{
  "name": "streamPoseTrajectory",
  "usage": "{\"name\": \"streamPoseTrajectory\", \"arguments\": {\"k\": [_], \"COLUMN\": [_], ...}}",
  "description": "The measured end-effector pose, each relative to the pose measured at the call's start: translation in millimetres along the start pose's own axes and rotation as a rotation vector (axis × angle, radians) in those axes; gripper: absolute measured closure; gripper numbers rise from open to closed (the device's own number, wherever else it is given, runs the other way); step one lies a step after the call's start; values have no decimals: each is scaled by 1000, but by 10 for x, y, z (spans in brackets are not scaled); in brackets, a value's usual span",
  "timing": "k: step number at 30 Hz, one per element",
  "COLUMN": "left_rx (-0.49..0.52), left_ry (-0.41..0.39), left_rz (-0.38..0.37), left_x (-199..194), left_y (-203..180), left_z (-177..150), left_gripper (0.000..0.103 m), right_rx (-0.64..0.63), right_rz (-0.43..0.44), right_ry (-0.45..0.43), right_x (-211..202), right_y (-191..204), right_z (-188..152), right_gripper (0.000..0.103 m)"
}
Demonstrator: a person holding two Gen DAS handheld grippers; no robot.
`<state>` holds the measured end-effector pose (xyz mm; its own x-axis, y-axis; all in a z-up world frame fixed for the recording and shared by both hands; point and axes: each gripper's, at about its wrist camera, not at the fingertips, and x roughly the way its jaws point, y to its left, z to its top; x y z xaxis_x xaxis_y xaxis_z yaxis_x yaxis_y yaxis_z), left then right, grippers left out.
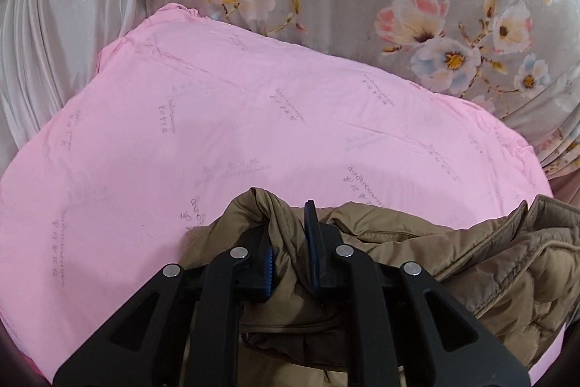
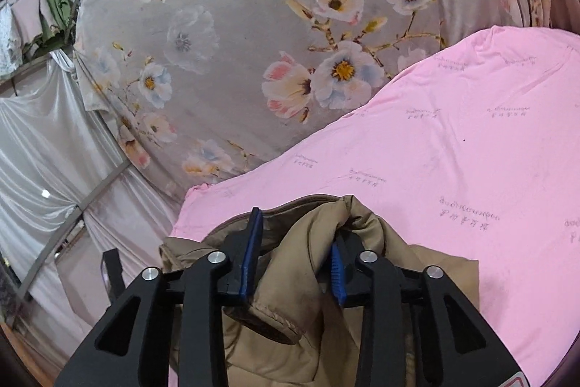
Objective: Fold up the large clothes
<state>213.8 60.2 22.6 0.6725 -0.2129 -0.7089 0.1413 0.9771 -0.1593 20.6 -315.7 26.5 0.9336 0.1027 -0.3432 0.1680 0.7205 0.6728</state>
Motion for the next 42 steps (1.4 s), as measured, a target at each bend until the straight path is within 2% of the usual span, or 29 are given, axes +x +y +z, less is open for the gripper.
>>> {"name": "streamPoseTrajectory", "arguments": {"k": [4,5,6,7,8,9,10,13,16,18,20,23,25,26,27,28,30,32,35,42], "left_rx": [-41,-50,-56,-58,-59,-52,-39,-1,69,105,117,109,112,111,110,104,89,73,66,57], "left_ry": [-45,-79,-126,-179,-264,-309,-311,-250,-212,-143,-73,-20,1,9,14,31,58,80,93,82], "left_rz": [-56,-51,-22,25,107,145,150,139,155,155,144,151,179,191,201,218,236,250,258,279], "left_x": [-270,-373,-469,-544,-663,-731,-747,-677,-514,-288,-54,219,389,445,512,609,751,888,1026,1156], "left_y": [188,247,276,299,330,342,334,232,44,-77,-147,-206,-244,-260,-264,-256,-210,-149,-105,-87], "left_z": [-13,-23,-18,-3,3,16,40,57,-62,-151,-229,-271,-248,-240,-229,-216,-207,-242,-304,-408], "left_gripper": [80,72,53,38,17,15,15,20,20,20,20,22,22,22,22,22,22,22,20,16], "right_rx": [-30,-49,-70,-100,-132,-165,-206,-273,-293,-316,-322,-283,-258,-259,-263,-267,-272,-282,-270,-248], "right_rz": [57,63,61,45,15,-22,-80,-205,-266,-330,-393,-444,-459,-467,-474,-483,-498,-534,-559,-592], "right_ry": [-54,-75,-108,-147,-166,-170,-164,-91,-14,27,72,116,125,129,136,152,199,254,295,300], "right_x": [-385,-478,-591,-702,-759,-770,-737,-470,-135,96,338,616,754,830,895,991,1154,1332,1481,1551], "right_y": [90,124,153,189,224,258,294,317,234,154,38,-155,-242,-265,-270,-295,-367,-477,-645,-830], "right_z": [-32,-29,-46,-70,-89,-110,-146,-245,-339,-364,-346,-275,-225,-207,-202,-205,-248,-342,-456,-562], "right_gripper": [42,35,28,28,28,28,28,32,35,35,35,37,43,49,59,65,89,97,103,103]}}
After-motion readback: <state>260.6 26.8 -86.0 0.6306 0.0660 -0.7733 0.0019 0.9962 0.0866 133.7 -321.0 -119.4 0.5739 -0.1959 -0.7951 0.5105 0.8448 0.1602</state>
